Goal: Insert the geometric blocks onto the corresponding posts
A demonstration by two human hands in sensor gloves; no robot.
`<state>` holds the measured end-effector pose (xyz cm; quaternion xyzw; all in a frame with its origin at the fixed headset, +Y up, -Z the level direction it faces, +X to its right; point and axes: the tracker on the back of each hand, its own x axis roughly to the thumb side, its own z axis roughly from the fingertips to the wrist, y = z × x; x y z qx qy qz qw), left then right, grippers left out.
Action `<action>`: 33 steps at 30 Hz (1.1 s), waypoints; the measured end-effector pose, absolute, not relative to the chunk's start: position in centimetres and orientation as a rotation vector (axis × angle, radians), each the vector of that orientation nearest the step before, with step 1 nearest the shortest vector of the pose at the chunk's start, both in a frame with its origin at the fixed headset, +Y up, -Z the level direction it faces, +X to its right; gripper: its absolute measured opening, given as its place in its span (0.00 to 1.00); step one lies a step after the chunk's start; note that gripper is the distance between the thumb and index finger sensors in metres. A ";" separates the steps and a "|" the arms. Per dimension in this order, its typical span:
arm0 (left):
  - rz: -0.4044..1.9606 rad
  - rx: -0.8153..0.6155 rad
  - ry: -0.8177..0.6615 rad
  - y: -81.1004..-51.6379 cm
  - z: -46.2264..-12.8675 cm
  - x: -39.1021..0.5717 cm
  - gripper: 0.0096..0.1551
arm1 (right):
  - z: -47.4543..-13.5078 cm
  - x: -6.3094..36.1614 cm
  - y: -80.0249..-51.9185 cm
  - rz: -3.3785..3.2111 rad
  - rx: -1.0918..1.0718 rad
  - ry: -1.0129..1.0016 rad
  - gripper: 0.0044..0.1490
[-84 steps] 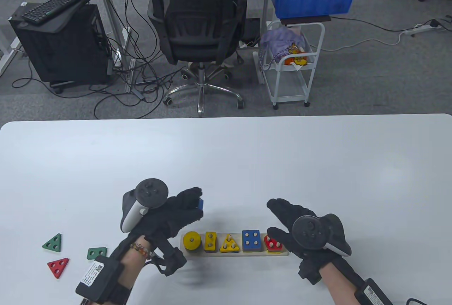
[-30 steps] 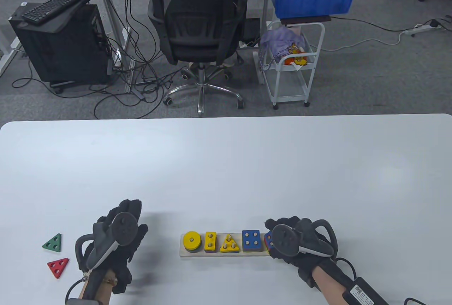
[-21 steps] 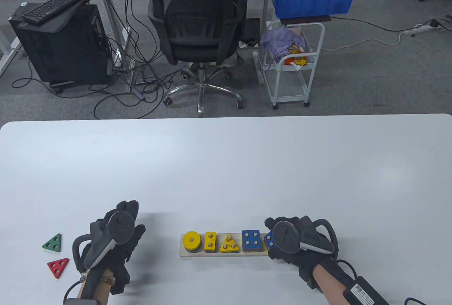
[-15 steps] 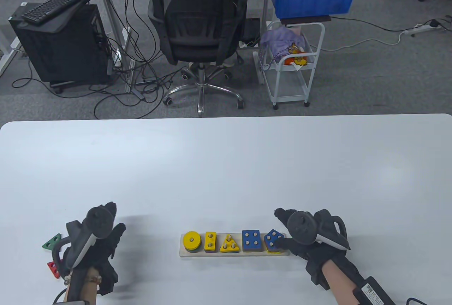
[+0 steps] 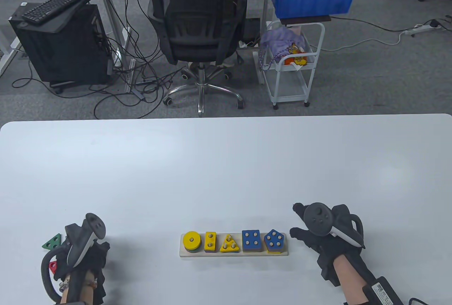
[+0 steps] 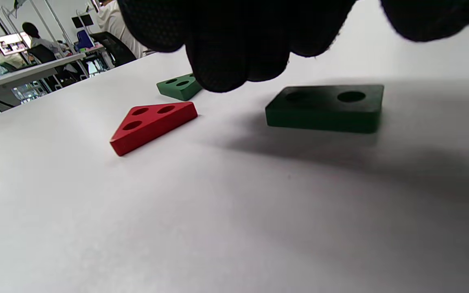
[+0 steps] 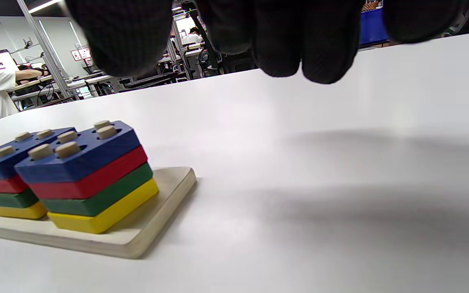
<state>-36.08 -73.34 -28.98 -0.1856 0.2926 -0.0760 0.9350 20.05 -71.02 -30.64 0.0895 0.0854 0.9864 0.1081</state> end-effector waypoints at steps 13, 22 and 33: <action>-0.293 -0.426 0.577 -75.1 -29.3 -32.8 0.40 | -30.5 20.0 -71.0 2.909 0.258 0.269 0.45; -0.157 -0.287 0.529 -73.2 -29.1 -32.9 0.40 | -30.6 20.2 -70.9 2.903 0.252 0.261 0.45; 0.117 -0.147 0.012 -69.2 -28.3 -24.1 0.40 | -30.5 20.4 -70.6 2.897 0.248 0.246 0.45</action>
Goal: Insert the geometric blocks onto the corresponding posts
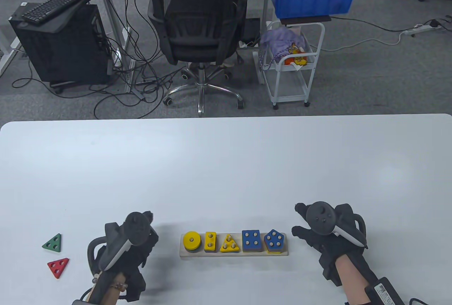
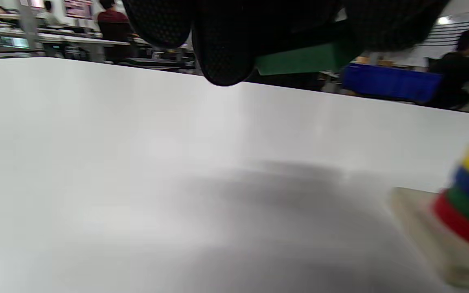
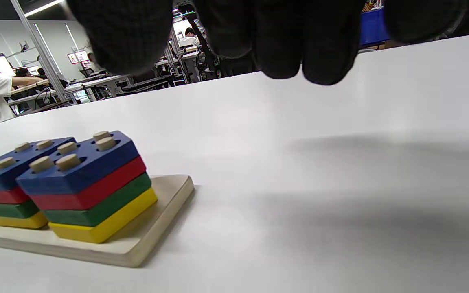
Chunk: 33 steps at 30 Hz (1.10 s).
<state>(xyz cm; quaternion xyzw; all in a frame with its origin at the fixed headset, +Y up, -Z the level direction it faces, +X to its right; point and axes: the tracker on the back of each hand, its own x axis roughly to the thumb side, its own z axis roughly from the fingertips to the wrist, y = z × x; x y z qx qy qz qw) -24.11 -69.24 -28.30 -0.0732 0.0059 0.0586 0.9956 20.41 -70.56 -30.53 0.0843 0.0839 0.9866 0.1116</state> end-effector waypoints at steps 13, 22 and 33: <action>-0.051 -0.149 -0.402 -71.1 -28.8 -13.1 0.42 | -30.5 20.2 -70.7 2.906 0.263 0.265 0.44; -0.077 -0.168 -0.397 -72.4 -29.3 -12.8 0.43 | -30.5 20.0 -70.7 2.905 0.270 0.284 0.44; 0.068 -0.189 -0.247 -71.1 -30.5 -17.6 0.43 | -30.4 20.0 -70.8 2.902 0.268 0.294 0.44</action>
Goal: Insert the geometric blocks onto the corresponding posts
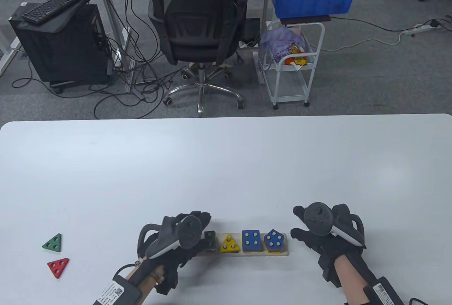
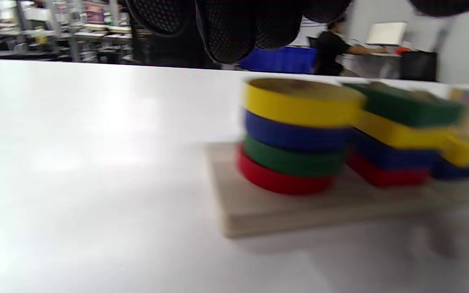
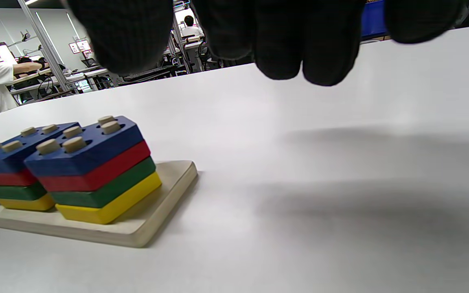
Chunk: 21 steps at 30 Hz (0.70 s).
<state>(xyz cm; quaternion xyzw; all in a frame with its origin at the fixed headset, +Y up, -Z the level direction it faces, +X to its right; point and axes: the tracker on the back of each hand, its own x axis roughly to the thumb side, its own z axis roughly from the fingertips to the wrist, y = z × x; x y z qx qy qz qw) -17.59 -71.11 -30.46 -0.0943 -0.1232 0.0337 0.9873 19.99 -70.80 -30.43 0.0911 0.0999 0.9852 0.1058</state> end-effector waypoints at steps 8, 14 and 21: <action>0.123 -0.201 0.254 -69.6 -32.0 -30.8 0.41 | -30.5 20.0 -70.8 2.901 0.269 0.294 0.44; 0.176 -0.237 0.579 -70.7 -32.2 -40.6 0.36 | -30.5 20.2 -70.6 2.890 0.259 0.283 0.44; -0.012 -0.354 0.915 -72.6 -31.3 -46.8 0.40 | -30.5 20.3 -70.6 2.887 0.258 0.286 0.44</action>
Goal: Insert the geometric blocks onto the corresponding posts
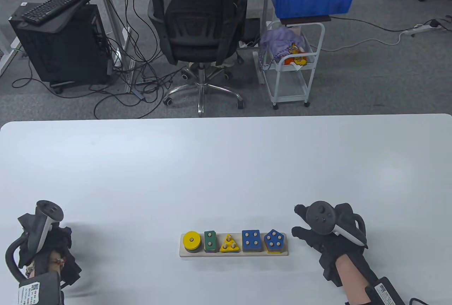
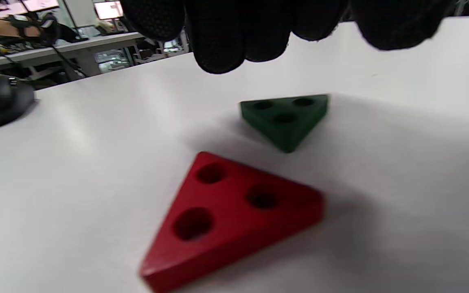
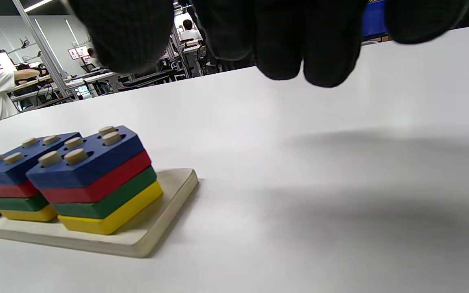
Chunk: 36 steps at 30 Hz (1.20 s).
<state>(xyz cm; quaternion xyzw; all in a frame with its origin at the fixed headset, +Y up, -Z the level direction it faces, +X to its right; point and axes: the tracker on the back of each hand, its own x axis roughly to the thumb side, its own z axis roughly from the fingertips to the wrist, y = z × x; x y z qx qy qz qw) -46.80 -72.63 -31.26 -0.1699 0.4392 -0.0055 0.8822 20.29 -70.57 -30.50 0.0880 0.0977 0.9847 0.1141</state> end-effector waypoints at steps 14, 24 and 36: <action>-0.190 -0.408 0.950 -75.0 -32.9 -46.3 0.37 | -30.6 20.5 -70.7 2.874 0.259 0.318 0.43; -0.111 -0.310 0.817 -73.4 -33.7 -44.8 0.39 | -30.7 20.6 -70.7 2.866 0.249 0.309 0.43; 0.036 -0.121 0.266 -67.0 -34.9 -31.4 0.40 | -30.7 20.5 -70.8 2.870 0.257 0.310 0.43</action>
